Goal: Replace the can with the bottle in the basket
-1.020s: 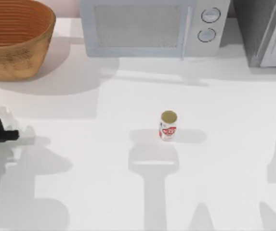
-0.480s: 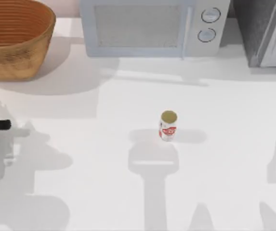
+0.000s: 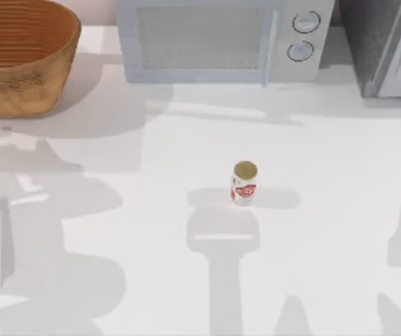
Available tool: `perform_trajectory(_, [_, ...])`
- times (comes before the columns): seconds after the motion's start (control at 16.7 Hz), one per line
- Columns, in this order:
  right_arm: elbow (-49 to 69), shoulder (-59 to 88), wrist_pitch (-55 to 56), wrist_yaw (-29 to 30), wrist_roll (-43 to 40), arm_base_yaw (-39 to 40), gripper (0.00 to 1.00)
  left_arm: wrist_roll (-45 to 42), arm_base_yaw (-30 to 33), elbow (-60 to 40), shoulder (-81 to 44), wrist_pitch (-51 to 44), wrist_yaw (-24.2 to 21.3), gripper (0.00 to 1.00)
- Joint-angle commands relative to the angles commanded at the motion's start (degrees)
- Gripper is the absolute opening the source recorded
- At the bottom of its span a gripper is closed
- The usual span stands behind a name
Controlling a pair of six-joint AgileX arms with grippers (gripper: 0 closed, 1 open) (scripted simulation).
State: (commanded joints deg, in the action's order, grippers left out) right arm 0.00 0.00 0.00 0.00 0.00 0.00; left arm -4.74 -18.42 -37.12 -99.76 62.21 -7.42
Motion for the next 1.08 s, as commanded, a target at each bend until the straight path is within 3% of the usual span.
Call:
perform_trajectory(0.24, [0.00,0.00,0.00,0.00,0.00,0.00,1.00,0.00,1.61,-12.79,3.57,-18.54,1.05,0.00])
perform_trajectory(0.6, [0.00,0.00,0.00,0.00,0.00,0.00,1.00,1.38,9.51,-29.52,4.76,-42.84,1.57,0.00])
perform_trajectory(0.84, [0.00,0.00,0.00,0.00,0.00,0.00,1.00,2.39,13.72,-35.28,4.73,-50.87,1.47,0.00])
perform_trajectory(1.08, [0.00,0.00,0.00,0.00,0.00,0.00,1.00,2.47,14.04,-35.64,4.73,-51.38,1.45,0.00])
